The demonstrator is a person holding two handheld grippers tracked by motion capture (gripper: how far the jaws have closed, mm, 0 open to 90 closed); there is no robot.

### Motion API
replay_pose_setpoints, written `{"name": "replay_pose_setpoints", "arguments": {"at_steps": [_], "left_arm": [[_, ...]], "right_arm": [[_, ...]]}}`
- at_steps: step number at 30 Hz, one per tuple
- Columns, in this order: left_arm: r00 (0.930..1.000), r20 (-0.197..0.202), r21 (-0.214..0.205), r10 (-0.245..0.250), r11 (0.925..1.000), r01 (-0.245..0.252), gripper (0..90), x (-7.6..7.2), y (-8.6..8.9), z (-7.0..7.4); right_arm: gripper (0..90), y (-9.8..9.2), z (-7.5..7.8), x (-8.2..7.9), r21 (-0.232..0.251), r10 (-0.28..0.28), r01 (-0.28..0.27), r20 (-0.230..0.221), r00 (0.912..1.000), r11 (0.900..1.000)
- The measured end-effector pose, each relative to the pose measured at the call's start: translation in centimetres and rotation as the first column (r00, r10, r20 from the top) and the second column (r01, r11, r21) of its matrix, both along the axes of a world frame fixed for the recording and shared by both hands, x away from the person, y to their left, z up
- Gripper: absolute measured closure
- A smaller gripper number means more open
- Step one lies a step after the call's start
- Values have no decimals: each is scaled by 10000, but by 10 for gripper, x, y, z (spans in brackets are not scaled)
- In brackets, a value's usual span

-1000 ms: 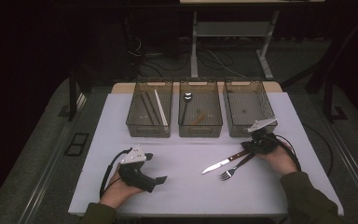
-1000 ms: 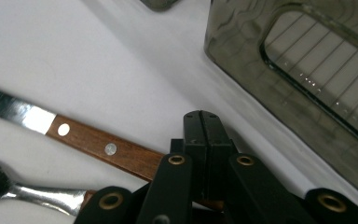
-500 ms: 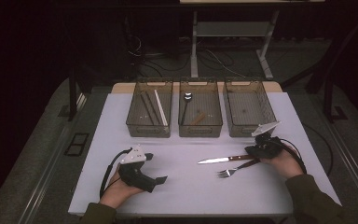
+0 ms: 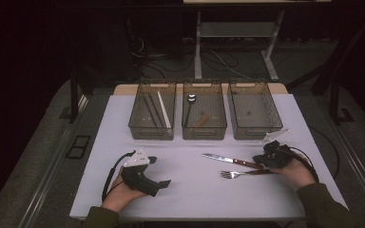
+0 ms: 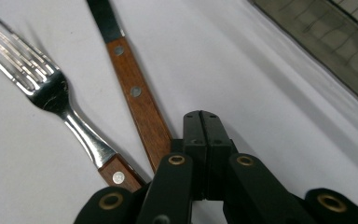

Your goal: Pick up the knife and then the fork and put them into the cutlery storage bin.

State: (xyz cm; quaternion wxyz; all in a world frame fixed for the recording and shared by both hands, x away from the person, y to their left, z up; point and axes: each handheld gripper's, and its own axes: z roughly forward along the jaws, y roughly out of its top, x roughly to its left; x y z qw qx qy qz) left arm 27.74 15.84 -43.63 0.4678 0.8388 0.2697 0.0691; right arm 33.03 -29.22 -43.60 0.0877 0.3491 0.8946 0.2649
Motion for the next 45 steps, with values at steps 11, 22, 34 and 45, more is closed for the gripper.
{"name": "replay_pose_setpoints", "arguments": {"at_steps": [11,22,34,45], "left_arm": [[10000,-14,1,-15,10000,15,0,0,0,0],[10000,-34,40,-69,10000,69,0,0,-1,0],[9999,-53,50,-94,9999,95,0,0,-2,0],[9998,-43,-25,-198,9998,198,0,0,-3,-1]], "right_arm": [[899,-26,8,-13,185,-459,456,145,9988,9988],[900,-41,2,-34,-98,-286,283,-304,9991,9996],[898,-32,3,-58,-64,555,-559,-527,9971,9984],[654,-5,24,-21,481,1503,-1491,-226,9884,9877]]}}
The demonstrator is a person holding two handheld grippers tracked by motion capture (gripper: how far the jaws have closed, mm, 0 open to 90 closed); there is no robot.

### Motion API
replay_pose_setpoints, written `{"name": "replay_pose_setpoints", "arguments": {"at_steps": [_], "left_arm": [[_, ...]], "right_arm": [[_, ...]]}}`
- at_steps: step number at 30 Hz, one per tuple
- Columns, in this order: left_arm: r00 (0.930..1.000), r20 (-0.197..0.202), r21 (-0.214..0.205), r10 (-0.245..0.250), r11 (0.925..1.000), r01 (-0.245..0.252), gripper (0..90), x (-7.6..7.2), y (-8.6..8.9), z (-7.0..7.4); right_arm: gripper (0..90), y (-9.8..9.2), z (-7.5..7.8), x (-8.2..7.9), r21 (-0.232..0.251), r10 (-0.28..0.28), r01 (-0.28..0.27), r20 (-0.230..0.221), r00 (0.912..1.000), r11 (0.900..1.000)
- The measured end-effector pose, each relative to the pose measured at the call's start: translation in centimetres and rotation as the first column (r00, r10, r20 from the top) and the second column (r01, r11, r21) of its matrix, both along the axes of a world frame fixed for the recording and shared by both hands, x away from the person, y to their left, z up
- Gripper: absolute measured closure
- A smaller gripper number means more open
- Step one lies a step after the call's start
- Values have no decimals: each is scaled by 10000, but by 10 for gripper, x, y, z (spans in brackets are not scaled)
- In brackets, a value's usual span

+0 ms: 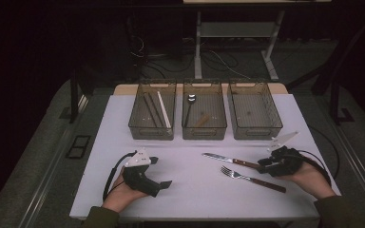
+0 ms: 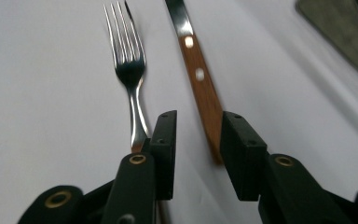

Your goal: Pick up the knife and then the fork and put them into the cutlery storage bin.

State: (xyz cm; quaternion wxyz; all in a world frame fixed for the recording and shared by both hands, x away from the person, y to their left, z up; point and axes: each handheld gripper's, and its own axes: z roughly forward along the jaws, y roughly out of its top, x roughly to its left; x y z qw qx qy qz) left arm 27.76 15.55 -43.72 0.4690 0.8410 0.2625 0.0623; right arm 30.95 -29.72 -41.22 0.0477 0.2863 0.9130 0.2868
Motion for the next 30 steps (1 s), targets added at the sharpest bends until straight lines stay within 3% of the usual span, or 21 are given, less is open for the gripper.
{"name": "replay_pose_setpoints", "arguments": {"at_steps": [5,11,12,18,21,26,30], "left_arm": [[10000,62,-59,-33,10000,34,0,1,0,-1],[9999,56,3,-100,9999,100,0,0,0,-1],[9999,55,-2,-103,9999,103,0,0,0,-1],[9999,36,-28,-120,9999,120,0,-1,0,-1],[9999,48,-46,-135,9999,135,0,-1,0,0],[9999,24,-50,-147,9999,147,0,-1,0,0],[9998,41,-21,-194,9998,194,0,-1,-1,0]], "right_arm": [[621,33,2,22,-575,839,-840,-29,9965,9948],[628,66,-3,38,-1534,1688,-1724,-367,9850,9730],[638,71,-4,40,-1909,1748,-1788,-375,9839,9652],[693,85,-8,48,-2973,1963,-2086,-712,9780,9317],[712,93,-8,53,-3436,2289,-2547,-1146,9667,9039],[722,105,-7,60,-3994,2468,-3009,-1820,9518,8660],[753,110,-7,64,-4235,2429,-3144,-2151,9459,8496]]}}
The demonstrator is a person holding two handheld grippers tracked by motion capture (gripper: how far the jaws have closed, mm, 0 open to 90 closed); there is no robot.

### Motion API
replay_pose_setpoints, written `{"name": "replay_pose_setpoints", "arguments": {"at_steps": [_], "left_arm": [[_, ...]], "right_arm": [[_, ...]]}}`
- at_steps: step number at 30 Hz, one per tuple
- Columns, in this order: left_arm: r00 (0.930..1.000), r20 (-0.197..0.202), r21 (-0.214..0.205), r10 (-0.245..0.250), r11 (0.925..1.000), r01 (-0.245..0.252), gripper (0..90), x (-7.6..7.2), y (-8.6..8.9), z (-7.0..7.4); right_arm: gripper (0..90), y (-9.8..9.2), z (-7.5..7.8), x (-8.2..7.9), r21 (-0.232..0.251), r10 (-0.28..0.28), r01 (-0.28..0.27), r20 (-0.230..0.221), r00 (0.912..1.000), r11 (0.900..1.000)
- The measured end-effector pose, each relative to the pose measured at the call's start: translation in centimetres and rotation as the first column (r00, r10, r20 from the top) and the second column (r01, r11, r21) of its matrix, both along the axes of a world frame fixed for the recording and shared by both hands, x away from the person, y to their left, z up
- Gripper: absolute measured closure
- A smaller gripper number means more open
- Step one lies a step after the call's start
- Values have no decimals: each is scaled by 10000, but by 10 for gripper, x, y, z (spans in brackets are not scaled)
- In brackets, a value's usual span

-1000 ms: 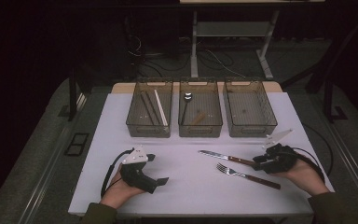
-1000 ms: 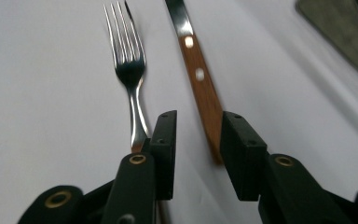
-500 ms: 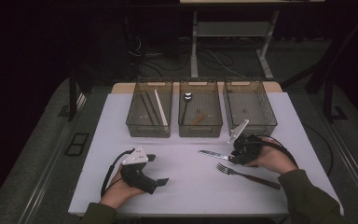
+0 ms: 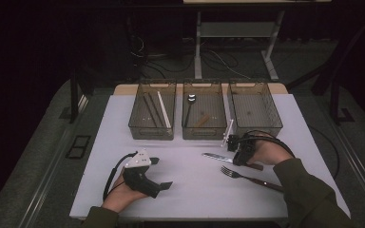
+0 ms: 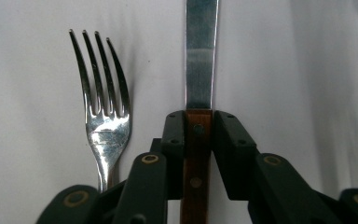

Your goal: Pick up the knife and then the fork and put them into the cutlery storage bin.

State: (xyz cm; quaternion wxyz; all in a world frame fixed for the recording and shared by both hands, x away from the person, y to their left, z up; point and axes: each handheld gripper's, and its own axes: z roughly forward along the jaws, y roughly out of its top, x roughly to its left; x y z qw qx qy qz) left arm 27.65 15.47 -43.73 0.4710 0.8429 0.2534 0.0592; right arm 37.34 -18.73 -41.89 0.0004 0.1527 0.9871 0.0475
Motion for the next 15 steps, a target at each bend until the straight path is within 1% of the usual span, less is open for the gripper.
{"name": "replay_pose_setpoints", "arguments": {"at_steps": [3,5,7,11,15], "left_arm": [[10000,11,-16,-8,10000,8,0,0,0,0],[10000,14,1,-18,10000,18,0,0,0,0],[10000,13,-9,-28,10000,28,0,0,0,0],[10000,23,-40,-36,10000,36,0,0,0,0],[10000,2,-86,-69,9999,69,0,0,0,0]], "right_arm": [[766,3,0,0,-252,85,-84,51,10000,9996],[769,3,0,-1,-227,194,-191,113,9997,9996],[770,1,0,-2,-96,168,-166,147,9998,9998],[771,-7,0,-2,436,-9,-1,213,9998,9990],[771,-14,3,-4,799,-208,184,292,9994,9966]]}}
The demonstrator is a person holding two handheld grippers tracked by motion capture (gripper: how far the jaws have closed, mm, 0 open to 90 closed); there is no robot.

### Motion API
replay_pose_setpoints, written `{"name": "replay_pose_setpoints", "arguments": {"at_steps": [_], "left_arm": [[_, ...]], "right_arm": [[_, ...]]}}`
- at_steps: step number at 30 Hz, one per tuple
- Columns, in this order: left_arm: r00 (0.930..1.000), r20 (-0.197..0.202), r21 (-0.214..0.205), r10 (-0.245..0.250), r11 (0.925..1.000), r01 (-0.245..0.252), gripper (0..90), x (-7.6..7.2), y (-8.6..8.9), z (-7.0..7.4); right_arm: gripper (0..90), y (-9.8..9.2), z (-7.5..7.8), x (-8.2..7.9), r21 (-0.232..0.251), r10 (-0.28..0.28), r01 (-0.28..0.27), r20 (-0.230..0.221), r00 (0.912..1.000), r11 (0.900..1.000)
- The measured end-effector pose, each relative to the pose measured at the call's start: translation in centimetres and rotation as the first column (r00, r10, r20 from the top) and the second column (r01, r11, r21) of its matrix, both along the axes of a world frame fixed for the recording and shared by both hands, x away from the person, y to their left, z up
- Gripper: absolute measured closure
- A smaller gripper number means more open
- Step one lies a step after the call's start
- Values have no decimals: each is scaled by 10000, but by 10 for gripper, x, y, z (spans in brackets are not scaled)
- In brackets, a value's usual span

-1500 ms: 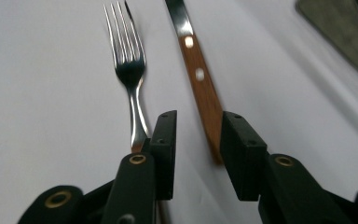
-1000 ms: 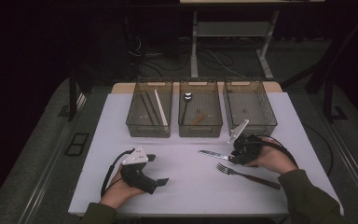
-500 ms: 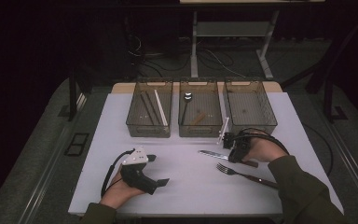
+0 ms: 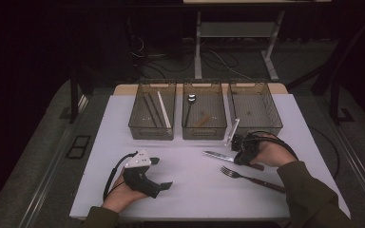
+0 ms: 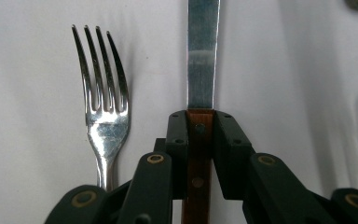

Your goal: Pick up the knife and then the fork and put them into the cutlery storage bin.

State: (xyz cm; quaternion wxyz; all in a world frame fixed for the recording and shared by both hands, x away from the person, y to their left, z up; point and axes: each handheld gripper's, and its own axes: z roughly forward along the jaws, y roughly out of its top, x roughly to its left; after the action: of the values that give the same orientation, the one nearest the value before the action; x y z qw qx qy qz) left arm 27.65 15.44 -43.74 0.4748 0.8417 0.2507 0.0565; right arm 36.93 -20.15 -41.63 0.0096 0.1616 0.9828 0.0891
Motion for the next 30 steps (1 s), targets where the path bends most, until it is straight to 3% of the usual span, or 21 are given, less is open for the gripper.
{"name": "replay_pose_setpoints", "arguments": {"at_steps": [5,8,14,20,25,30], "left_arm": [[10000,-3,-35,-59,10000,59,0,0,0,0],[10000,24,-41,-36,10000,36,0,0,0,0],[9999,-141,-55,-35,10000,34,0,1,2,-4],[9998,-199,-26,4,10000,-5,0,-1,3,-6],[9997,-161,-14,156,9999,-156,0,-1,3,-5],[9998,-31,-32,203,9998,-203,0,-1,4,-2]], "right_arm": [[770,-14,9,-2,909,-396,380,158,9991,9951],[770,-25,15,-4,1485,-694,634,361,9969,9869],[770,-50,22,-8,2923,-1373,1168,506,9892,9492],[770,-69,29,-7,4065,-2065,1696,484,9772,8978],[771,-89,34,-8,5175,-2784,2236,295,9600,8259],[771,-97,42,-10,5822,-3220,2437,329,9462,7756]]}}
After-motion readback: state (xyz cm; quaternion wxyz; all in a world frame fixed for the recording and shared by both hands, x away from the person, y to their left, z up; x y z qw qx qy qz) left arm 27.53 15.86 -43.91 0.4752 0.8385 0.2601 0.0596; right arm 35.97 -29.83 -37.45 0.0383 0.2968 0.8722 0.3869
